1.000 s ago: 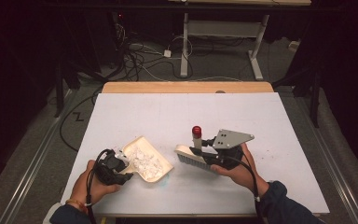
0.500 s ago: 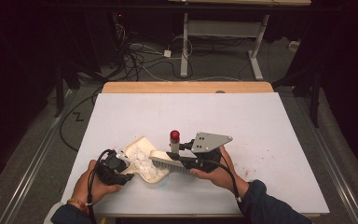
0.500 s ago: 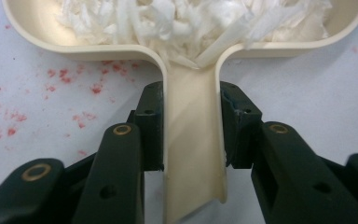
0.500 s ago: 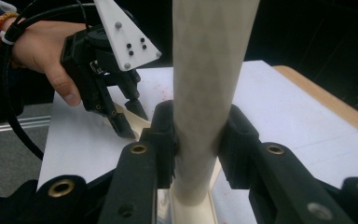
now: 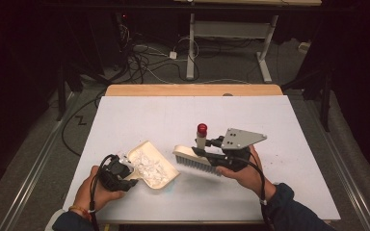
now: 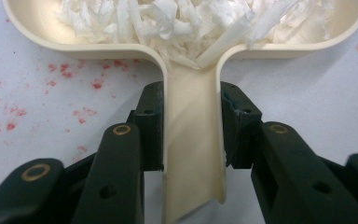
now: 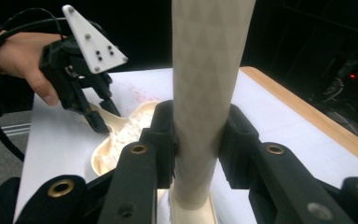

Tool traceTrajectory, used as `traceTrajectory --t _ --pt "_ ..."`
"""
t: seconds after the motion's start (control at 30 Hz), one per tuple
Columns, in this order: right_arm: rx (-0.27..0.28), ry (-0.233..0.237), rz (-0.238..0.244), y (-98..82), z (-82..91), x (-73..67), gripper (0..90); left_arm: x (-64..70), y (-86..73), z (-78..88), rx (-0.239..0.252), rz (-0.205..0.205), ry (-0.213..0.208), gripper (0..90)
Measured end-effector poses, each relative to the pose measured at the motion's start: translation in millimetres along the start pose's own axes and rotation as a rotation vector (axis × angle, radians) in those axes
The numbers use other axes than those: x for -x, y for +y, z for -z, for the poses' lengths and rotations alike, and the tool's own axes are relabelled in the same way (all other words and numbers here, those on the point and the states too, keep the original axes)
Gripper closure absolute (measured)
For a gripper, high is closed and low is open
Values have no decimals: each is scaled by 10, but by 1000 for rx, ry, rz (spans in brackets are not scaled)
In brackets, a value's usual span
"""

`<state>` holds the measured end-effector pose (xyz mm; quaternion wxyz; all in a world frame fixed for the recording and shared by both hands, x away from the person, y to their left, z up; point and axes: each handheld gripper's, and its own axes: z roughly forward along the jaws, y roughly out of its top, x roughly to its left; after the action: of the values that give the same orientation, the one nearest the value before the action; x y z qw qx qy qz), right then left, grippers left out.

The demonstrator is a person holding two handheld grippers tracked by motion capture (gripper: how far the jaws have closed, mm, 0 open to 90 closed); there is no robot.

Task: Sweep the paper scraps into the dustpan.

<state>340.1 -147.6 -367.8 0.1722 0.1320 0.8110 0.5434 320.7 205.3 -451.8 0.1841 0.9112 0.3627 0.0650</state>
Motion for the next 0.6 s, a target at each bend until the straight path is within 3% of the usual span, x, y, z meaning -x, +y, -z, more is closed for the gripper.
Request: traceTrajectory --t 0.37,0.6 --pt "-21 -87 -45 -191 455 207 705 -8 17 -8 4 5 4 630" --pt "-29 -115 -64 -284 761 269 705 -16 14 -5 15 14 5 630"
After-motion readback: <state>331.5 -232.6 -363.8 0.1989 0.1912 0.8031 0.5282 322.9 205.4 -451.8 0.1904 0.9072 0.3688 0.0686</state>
